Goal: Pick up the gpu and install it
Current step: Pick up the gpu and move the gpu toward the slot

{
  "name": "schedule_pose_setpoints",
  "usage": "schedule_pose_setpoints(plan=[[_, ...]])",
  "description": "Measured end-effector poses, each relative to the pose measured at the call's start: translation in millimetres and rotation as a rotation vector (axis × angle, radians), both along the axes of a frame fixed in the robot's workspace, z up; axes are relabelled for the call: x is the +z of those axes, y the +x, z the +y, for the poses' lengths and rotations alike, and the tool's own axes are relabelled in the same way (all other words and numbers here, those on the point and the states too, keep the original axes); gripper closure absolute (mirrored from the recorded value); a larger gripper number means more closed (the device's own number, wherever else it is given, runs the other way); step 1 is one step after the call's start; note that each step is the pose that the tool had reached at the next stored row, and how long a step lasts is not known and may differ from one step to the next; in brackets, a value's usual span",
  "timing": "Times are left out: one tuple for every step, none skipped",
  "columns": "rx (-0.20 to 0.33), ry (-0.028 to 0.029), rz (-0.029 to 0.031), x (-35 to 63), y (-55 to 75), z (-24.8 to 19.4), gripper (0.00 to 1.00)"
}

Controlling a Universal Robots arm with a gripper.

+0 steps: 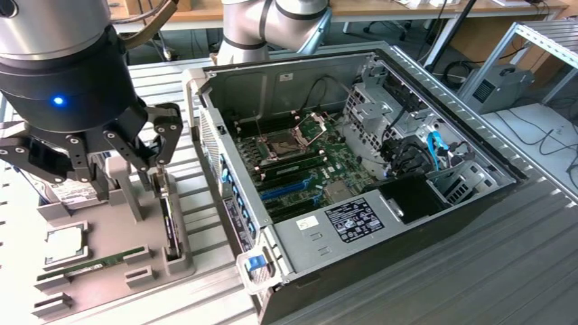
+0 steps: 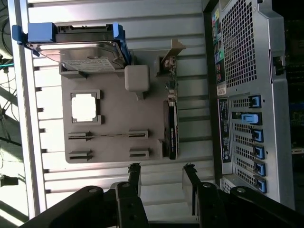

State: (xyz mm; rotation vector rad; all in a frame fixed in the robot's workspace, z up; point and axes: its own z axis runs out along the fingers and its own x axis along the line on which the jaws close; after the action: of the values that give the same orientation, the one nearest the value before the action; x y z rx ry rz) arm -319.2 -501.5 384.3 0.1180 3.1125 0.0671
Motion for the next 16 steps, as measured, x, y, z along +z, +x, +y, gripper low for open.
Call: schedule_pose_setpoints(plan=[[0.0,0.0,0.0,-0.6,0.0,0.0,0.52],[0.0,0.0001,0.0,-1.2,0.0,0.0,0.52],[0.0,0.0,0.0,-1.6,0.0,0.0,0.52],[0.0,0.0,0.0,-2.0,0.0,0.0,0.52],[0.0,0.0,0.0,-2.3,0.0,0.0,0.52],[0.0,0.0001,0.0,-2.8,0.1,0.0,0.52],[0.0,0.0,-0.0001,-3.2,0.0,0.0,0.52],[0.0,0.0,0.0,-3.7,0.0,0.0,0.52],[0.0,0.0,0.0,-4.2,0.0,0.0,0.52],[0.0,0.0,0.0,-4.5,0.1,0.0,0.52],[0.0,0.0,0.0,-4.8,0.1,0.0,0.52],[0.0,0.0,0.0001,-5.1,0.1,0.0,0.52],[0.0,0.0,0.0001,-5.2,0.1,0.0,0.52],[0.0,0.0,0.0,-5.4,0.1,0.0,0.52],[0.0,0.0,0.0,-5.6,0.1,0.0,0.52],[0.0,0.0,0.0,-5.8,0.1,0.0,0.52]])
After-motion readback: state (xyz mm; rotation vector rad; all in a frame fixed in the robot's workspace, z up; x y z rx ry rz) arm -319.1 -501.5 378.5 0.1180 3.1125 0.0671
